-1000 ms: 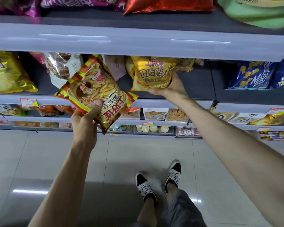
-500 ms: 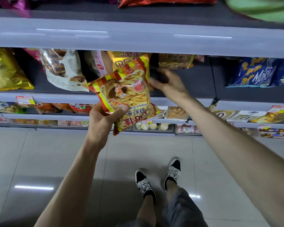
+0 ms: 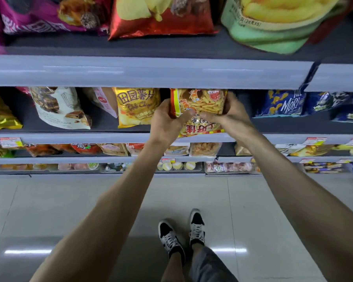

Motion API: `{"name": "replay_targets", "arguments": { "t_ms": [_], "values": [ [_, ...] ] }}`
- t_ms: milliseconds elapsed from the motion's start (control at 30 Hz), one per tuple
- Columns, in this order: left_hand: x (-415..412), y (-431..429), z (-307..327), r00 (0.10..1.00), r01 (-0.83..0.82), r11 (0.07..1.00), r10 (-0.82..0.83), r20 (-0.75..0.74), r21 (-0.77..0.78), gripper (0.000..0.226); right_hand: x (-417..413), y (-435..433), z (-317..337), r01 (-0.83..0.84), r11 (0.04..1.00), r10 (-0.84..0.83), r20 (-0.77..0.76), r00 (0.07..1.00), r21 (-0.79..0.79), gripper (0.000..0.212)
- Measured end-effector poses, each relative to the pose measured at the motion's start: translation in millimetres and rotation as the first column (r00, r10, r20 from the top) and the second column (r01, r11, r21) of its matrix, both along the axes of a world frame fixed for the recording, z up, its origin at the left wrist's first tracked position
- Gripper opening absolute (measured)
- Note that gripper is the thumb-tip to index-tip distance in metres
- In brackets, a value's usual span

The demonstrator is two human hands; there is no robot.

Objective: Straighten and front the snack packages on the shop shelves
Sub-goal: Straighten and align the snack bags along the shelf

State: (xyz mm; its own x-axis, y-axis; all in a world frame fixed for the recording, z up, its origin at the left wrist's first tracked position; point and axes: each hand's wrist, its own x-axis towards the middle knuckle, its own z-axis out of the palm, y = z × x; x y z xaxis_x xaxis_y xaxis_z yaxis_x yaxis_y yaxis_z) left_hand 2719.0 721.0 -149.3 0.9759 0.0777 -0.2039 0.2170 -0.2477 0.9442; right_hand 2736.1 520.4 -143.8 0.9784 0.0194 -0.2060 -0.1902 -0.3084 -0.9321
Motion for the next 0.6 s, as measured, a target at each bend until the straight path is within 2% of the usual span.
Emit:
{"name": "replay_targets", "arguments": {
  "t_ms": [67,100,233,300,400,467,600],
  "values": [
    [8,-7,2,0.996,-0.089,0.981,0.085,0.026,0.174,0.041,7,4,-1,0.045,0.999,-0.044,0.042,0.998,-0.022,0.068],
    [9,-11,2,0.993,-0.120,0.969,0.115,0.035,0.215,0.042,10,7,-2,0.059,0.997,-0.057,0.050,0.997,-0.040,0.068],
    [3,-22,-1,0.991,-0.136,0.957,0.129,0.045,0.258,0.046,7,22,-8,0.091,0.989,-0.091,0.009,0.996,-0.115,0.062],
    [-3,-23,0,0.993,-0.117,0.951,0.116,0.020,0.285,0.060,4,26,-7,0.091,0.985,-0.097,-0.032,0.995,-0.149,0.068],
    [-13,-22,8,0.990,-0.048,0.939,0.089,-0.108,0.339,0.077,0,25,0,0.081,0.979,-0.102,-0.104,0.989,-0.187,0.076],
    [-23,-21,14,0.981,0.012,0.933,0.060,-0.187,0.360,0.076,-4,23,5,0.063,0.976,-0.086,-0.103,0.991,-0.206,0.075],
    [-40,-18,26,0.971,0.115,0.902,-0.013,-0.239,0.416,0.072,-18,18,17,0.044,0.968,-0.072,-0.108,0.992,-0.249,0.078]
  ]
}}
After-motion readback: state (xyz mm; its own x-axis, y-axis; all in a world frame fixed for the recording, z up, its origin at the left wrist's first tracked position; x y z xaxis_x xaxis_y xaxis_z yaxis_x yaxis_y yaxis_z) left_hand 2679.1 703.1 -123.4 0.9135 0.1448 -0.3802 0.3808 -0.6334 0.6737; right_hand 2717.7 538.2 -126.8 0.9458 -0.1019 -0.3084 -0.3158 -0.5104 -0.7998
